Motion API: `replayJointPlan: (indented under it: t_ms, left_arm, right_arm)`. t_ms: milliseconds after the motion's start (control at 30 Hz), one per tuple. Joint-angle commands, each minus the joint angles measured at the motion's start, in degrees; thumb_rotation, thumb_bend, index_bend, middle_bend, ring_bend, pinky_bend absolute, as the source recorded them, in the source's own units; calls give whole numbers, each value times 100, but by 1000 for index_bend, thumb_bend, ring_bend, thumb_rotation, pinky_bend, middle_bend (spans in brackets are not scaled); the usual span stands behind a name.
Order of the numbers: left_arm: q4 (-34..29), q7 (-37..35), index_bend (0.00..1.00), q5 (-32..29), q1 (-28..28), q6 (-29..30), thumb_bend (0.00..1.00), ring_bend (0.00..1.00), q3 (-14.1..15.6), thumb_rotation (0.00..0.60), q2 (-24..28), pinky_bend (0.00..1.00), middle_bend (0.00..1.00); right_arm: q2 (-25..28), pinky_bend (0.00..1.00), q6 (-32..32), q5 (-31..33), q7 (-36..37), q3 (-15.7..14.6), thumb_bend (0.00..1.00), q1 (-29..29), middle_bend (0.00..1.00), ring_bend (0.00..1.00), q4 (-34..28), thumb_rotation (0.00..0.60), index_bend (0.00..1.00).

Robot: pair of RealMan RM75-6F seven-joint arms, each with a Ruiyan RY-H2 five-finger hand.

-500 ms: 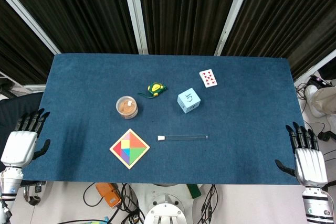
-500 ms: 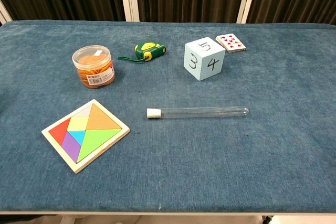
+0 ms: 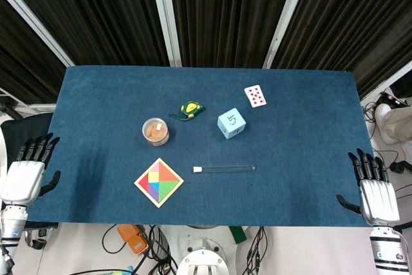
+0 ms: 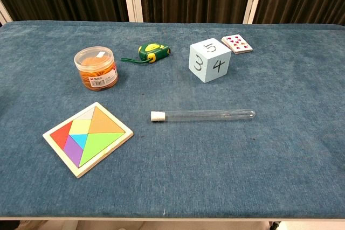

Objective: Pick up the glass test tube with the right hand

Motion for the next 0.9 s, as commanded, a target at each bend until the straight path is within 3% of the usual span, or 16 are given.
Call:
replayJointPlan:
  t_ms: [33, 267, 467, 633, 900]
  left_arm:
    - [0, -2, 30, 11, -2, -17, 425, 0, 14, 600, 7, 40, 0]
    - [-17, 0, 30, 38, -3, -29, 425, 0, 37, 600, -3, 40, 0]
    - [-33, -81, 29, 32, 12, -11, 425, 0, 36, 600, 14, 40, 0]
    - [-42, -186, 30, -8, 18, -21, 425, 0, 20, 600, 42, 40, 0]
    - [-40, -293, 30, -25, 10, -47, 425, 0, 9, 600, 73, 40, 0]
  right_arm:
    - [-58, 0, -129, 5, -58, 9, 257, 92, 37, 28, 48, 600, 125]
    - [-258, 0, -1251, 288, -283, 225, 257, 853, 38, 28, -1, 600, 199]
    - [-694, 0, -2686, 1194, -995, 612, 257, 1944, 38, 28, -55, 600, 289]
    - [-1498, 0, -3044, 1795, -1571, 886, 257, 2641, 38, 28, 163, 600, 397]
    - [-2618, 0, -3322, 2681, -2267, 1109, 257, 3619, 38, 28, 793, 600, 459]
